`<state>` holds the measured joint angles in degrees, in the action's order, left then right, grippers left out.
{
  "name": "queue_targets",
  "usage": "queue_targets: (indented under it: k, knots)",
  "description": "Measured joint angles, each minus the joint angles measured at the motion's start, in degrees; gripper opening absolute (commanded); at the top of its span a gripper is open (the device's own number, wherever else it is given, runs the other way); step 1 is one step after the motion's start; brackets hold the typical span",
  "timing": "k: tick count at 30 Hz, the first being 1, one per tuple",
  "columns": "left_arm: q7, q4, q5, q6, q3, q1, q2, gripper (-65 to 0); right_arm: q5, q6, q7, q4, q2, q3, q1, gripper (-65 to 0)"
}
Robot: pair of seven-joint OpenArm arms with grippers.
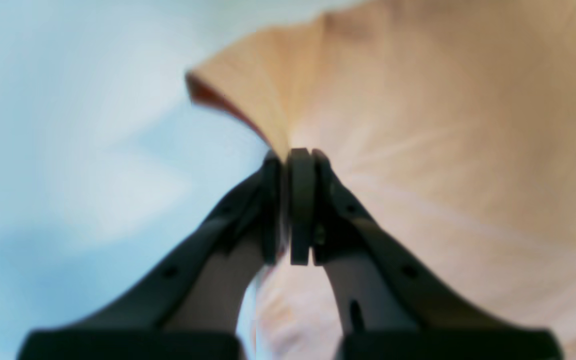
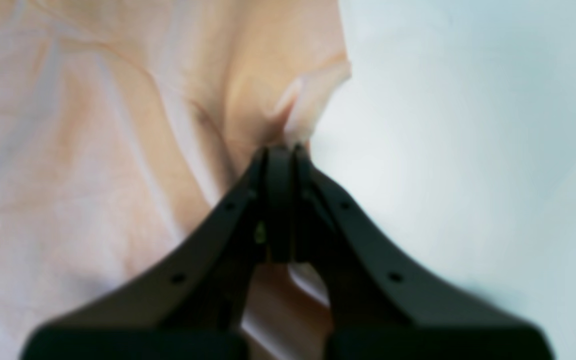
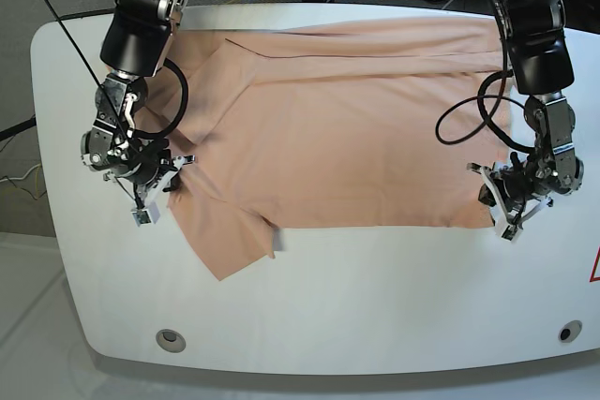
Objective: Fold the T-shirt properly
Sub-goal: 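Hold both shirt edges and pull them slightly apart to tension the fabric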
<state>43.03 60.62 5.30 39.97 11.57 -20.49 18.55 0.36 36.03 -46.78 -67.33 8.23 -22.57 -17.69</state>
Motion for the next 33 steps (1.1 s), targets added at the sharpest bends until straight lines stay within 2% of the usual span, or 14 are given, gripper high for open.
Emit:
queue_targets:
  k: [6,13,21,33]
  knots:
    - [-0.4,1.0,-2.4,-0.1,-0.3,0.0,-0.2,-62.5,0.0,0.0,0.1,0.0,-1.1,0.0,0.1,-65.0]
    - [-0.2,1.0,-2.9,0.0,-5.4,1.5,-0.9,-62.5,1.0,0.0,0.5,-1.4,-1.0,0.0,1.5,-65.0]
    - [-0.3,1.0,-2.8,0.0,-9.3,1.2,0.7,-62.5,0.3,0.0,-2.8,-6.5,-1.2,4.2,3.0,-65.0]
    - [-0.4,1.0,-2.6,0.2,-13.4,0.9,2.2,-62.5,0.5,0.0,-8.1,-13.2,-0.9,4.7,3.6,-65.0]
